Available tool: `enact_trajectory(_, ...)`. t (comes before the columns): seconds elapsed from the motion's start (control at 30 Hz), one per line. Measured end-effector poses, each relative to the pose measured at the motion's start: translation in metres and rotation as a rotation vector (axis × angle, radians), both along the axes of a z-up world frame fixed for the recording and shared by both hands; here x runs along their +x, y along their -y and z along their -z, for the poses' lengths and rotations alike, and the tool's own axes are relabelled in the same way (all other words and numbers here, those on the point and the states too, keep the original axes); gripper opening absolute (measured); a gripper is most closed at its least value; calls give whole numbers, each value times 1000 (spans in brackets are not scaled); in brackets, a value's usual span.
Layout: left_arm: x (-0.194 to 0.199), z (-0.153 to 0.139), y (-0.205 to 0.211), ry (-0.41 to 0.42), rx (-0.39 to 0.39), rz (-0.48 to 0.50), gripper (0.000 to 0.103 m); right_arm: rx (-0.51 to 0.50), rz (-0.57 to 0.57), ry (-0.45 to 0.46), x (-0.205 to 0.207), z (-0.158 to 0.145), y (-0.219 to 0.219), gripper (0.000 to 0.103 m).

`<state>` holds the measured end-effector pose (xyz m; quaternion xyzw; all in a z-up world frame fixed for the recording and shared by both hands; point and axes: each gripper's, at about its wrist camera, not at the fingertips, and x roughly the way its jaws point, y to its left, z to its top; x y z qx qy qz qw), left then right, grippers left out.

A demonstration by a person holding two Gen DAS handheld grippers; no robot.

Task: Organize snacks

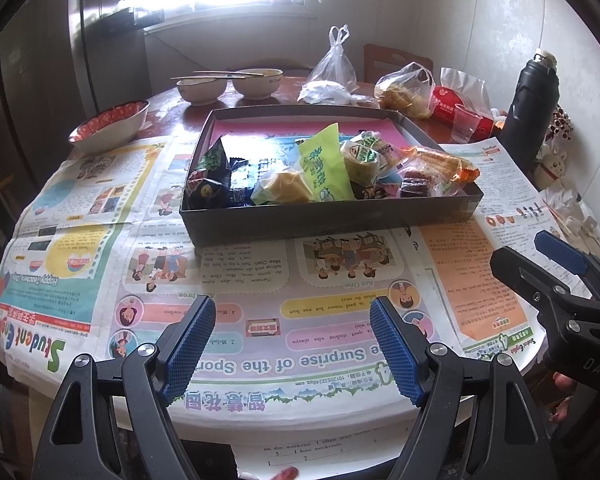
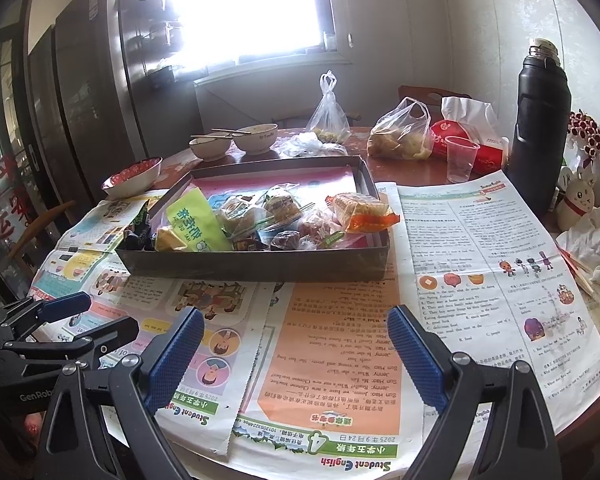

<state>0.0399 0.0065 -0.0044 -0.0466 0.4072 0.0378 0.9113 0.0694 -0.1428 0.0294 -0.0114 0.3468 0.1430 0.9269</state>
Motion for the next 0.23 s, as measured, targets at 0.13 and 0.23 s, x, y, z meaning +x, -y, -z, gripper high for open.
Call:
enact_trajectory(0.13,2,-2,-4,16,-8,-9,81,6,8,1,2,0,3,93)
enact_trajectory(0.23,1,-13,-18,67,7,-45,81,9,26,4,6,-2,10,93)
